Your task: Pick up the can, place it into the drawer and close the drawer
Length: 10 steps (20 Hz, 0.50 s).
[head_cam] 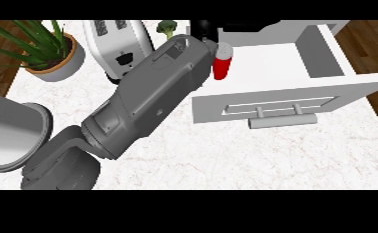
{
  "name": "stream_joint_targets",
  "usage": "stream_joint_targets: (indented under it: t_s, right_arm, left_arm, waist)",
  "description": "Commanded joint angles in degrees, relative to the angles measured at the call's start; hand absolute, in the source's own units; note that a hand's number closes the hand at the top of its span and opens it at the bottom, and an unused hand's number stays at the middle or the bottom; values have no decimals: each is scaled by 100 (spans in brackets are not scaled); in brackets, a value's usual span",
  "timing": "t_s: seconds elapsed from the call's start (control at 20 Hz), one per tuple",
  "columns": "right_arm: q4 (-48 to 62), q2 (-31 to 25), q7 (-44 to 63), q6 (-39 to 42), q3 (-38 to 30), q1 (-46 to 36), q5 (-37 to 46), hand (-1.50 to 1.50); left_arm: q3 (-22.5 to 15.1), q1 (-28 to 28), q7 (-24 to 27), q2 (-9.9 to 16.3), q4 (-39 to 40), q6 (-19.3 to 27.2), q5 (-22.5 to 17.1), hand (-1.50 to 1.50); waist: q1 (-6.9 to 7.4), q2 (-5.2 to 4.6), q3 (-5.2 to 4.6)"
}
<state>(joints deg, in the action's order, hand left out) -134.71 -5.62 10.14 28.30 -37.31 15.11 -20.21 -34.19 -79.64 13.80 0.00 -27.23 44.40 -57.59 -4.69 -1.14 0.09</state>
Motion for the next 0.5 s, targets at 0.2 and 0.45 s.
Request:
stream_joint_targets:
  t_s: [0.2,0.45]
  right_arm:
    - [-415,-46,-560,112,670,-599,1799,-150]
    - [-452,-78,-335,-112,1392,-1076,2980,-150]
  left_arm:
    - [-36,-337,120,0,-156,202,-240,-150]
    - [134,-479,95,0,114,-92,-195,-150]
  waist:
    - [197,11,-1]
    - [384,42,-9]
